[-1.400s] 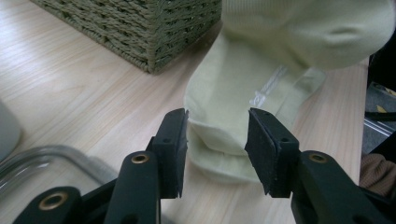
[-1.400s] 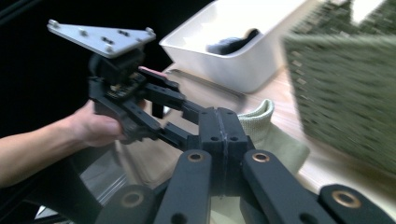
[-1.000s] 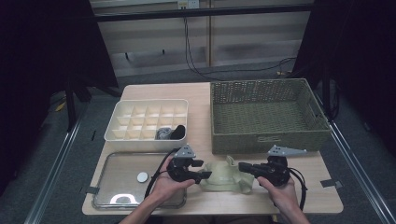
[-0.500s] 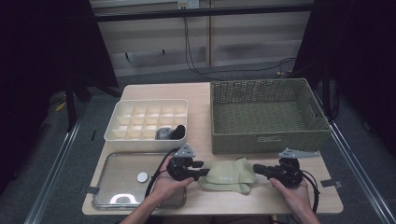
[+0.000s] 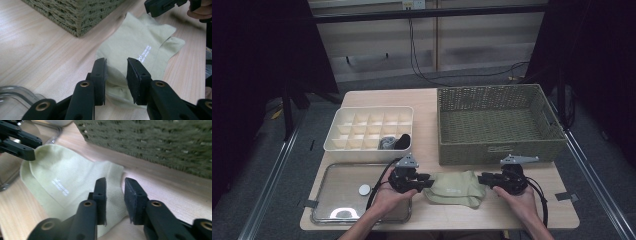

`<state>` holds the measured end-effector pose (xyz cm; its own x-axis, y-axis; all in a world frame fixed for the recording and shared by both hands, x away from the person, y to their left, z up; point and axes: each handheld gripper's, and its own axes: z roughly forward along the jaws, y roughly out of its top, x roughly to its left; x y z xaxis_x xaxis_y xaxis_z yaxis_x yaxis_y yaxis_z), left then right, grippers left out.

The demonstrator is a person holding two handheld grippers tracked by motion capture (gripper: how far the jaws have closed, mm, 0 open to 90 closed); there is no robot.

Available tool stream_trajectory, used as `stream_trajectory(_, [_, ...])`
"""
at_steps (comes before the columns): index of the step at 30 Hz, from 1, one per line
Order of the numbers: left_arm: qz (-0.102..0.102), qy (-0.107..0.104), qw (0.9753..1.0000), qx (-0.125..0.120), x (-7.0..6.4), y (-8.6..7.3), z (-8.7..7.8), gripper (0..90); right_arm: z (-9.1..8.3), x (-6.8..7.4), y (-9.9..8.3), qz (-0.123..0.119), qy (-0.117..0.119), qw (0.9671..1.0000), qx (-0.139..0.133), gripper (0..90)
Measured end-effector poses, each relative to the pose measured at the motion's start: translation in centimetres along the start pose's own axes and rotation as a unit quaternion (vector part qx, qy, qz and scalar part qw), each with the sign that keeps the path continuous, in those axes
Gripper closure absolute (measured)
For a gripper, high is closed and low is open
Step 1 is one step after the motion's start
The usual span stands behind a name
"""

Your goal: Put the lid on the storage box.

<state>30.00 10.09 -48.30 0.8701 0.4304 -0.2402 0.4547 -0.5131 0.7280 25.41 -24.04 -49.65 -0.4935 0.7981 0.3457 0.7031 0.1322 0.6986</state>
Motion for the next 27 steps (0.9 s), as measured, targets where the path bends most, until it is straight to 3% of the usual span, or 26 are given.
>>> stream_trajectory(4, [-0.001, 0.004, 0.9999, 0.012, 0.0, -0.3, 0.3, 67.0, 0.6, 0.0, -0.3, -0.01, -0.005, 0.9998, 0.016, 70.1])
stream_trajectory(8, [-0.001, 0.009, 0.9997, 0.021, 0.2, -0.6, 0.4, 67.4, 0.8, 0.0, -0.4, -0.018, -0.013, 0.9995, 0.024, 79.3])
stream_trajectory(12, [-0.005, 0.005, 0.9996, 0.029, 0.2, -0.7, 0.6, 77.4, 0.8, 0.2, -0.4, -0.025, -0.014, 0.9992, 0.027, 88.1])
stream_trajectory(15, [-0.008, -0.003, 0.9997, 0.021, 0.2, -0.6, 0.7, 86.2, 0.8, 0.3, -0.4, -0.023, -0.01, 0.9993, 0.027, 88.8])
stream_trajectory(27, [-0.02, -0.03, 0.9992, -0.017, 0.0, 0.3, -2.4, 86.8, -1.9, 1.3, 0.3, -0.009, 0.018, 0.9996, -0.017, 89.1])
